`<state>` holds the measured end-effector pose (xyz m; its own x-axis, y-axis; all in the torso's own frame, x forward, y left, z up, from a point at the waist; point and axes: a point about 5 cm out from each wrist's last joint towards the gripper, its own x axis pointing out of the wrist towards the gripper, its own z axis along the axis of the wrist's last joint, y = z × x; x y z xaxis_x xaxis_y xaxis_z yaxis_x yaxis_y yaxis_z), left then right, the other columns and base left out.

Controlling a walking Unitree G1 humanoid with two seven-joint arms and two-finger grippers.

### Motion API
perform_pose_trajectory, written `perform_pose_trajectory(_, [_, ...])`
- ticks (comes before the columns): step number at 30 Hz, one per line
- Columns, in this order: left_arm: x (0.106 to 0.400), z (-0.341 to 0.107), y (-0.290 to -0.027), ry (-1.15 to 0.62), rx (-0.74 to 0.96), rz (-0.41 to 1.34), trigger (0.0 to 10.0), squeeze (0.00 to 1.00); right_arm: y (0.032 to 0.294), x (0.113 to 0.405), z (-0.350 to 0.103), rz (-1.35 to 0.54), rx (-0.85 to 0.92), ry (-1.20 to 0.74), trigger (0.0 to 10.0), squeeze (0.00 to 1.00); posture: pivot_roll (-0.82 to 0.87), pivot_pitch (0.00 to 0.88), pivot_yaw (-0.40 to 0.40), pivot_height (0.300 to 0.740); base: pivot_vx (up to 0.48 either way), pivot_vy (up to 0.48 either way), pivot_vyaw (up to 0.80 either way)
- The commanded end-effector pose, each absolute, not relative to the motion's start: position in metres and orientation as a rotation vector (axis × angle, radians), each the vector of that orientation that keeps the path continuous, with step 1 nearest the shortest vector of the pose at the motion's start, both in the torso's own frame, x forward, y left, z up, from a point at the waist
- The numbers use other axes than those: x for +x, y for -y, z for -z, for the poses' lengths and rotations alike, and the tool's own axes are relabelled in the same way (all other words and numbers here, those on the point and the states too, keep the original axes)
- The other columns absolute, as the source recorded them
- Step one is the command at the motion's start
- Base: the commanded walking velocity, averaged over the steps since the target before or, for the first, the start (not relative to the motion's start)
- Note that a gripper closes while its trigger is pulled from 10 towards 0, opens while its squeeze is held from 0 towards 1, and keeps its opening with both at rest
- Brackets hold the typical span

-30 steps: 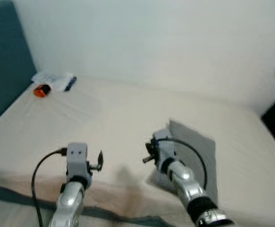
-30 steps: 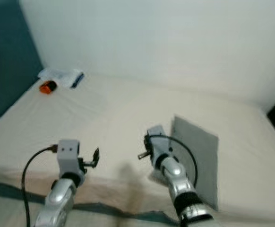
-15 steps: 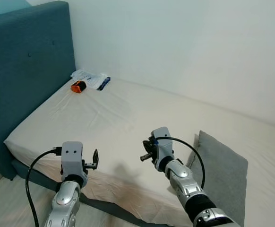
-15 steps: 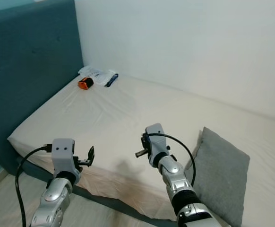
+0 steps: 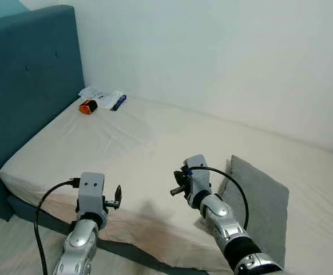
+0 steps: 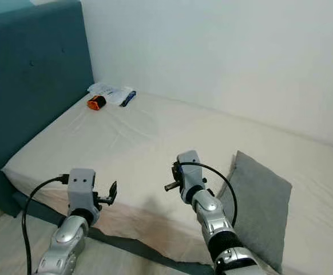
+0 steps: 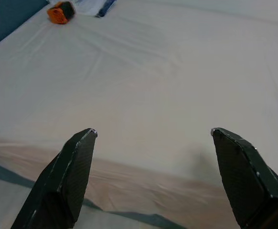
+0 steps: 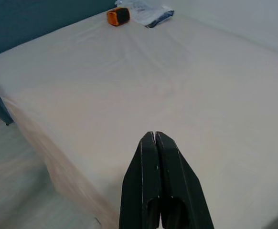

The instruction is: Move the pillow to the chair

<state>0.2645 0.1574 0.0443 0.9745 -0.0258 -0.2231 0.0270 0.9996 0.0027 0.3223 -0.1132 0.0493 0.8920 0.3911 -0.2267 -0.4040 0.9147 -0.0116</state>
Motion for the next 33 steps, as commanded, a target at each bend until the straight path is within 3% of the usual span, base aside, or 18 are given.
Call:
perform_pose_trajectory(1, [0.265,-0.043,-0.151,-0.238,0.023,0.07,10.0,0.0,0.119,0.321,-0.047,-0.381,-0.043,-0.237,10.0,0.0,0.05,0.0,-0.108,0.74,0.0,0.0,0.0])
perform_pose_trajectory(8, [0.264,-0.043,-0.148,-0.243,0.024,0.088,10.0,0.0,0.122,0.32,-0.043,-0.35,-0.024,-0.262,10.0,0.0,0.05,0.0,-0.107,0.74,0.0,0.0,0.0])
perform_pose_trajectory(19, [0.267,-0.049,-0.15,-0.204,-0.008,0.071,10.0,0.0,0.127,0.32,-0.044,-0.336,-0.028,-0.255,10.0,0.0,0.05,0.0,-0.11,0.74,0.0,0.0,-0.8])
perform_pose_trajectory(28, [0.267,-0.052,-0.15,-0.17,-0.014,0.06,10.0,0.0,0.127,0.321,-0.045,-0.339,-0.045,-0.258,10.0,0.0,0.04,0.0,-0.117,0.74,0.0,0.0,0.0])
perform_pose_trajectory(33, [0.266,-0.057,-0.149,-0.131,-0.049,0.068,10.0,0.0,0.128,0.322,-0.046,-0.339,-0.047,-0.254,10.0,0.0,0.04,0.0,-0.121,0.74,0.412,0.0,0.0])
